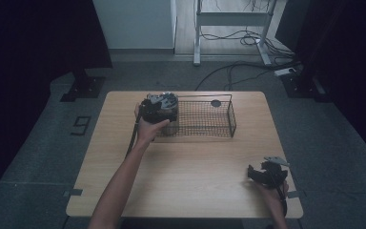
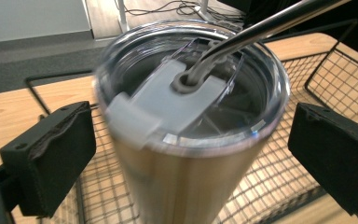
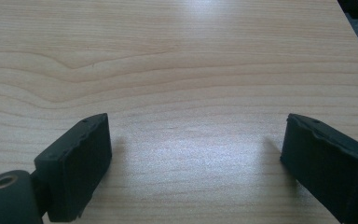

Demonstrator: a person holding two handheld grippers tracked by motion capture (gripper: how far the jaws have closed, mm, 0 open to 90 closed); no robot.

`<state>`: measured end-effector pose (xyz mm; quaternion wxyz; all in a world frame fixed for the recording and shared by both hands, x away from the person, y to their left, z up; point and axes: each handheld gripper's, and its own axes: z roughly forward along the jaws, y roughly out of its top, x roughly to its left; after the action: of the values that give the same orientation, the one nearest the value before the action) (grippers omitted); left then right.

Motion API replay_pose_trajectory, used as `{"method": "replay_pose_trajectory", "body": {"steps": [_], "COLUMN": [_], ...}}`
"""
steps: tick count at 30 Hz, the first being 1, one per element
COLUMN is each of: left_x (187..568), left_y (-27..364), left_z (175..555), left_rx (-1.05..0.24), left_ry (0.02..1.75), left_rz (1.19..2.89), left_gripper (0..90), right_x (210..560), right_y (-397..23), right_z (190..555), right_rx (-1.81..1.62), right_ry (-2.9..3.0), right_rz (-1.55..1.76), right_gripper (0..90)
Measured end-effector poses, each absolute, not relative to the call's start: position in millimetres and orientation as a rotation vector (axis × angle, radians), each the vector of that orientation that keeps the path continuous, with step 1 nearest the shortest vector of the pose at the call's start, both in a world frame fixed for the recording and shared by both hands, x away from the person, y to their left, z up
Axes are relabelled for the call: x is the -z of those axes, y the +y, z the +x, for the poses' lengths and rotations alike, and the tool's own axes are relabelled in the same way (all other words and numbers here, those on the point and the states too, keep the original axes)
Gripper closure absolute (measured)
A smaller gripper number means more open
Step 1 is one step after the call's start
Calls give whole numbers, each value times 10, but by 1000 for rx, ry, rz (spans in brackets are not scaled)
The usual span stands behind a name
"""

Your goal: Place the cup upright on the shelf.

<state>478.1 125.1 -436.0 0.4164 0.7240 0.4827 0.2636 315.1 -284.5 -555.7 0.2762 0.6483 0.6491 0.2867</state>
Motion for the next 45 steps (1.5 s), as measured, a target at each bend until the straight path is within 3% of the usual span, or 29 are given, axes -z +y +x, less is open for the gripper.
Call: {"method": "replay_pose_trajectory", "body": {"steps": [26,45], "left_x": [4545,4916], "left_y": [1666,1903], "left_z": [3707,3393], "left_rx": [-498,-462], "left_ry": [1143,1199], "left_rz": [1877,1896], "left_gripper": [40,50], "right_x": [5556,5556], "right_y": [-2842,-2842], "right_z": [3151,3151], "right_rx": [-769,-769], "right_ry": [1743,1743], "right_rz": [1745,1745], "right_gripper": [82,82]}}
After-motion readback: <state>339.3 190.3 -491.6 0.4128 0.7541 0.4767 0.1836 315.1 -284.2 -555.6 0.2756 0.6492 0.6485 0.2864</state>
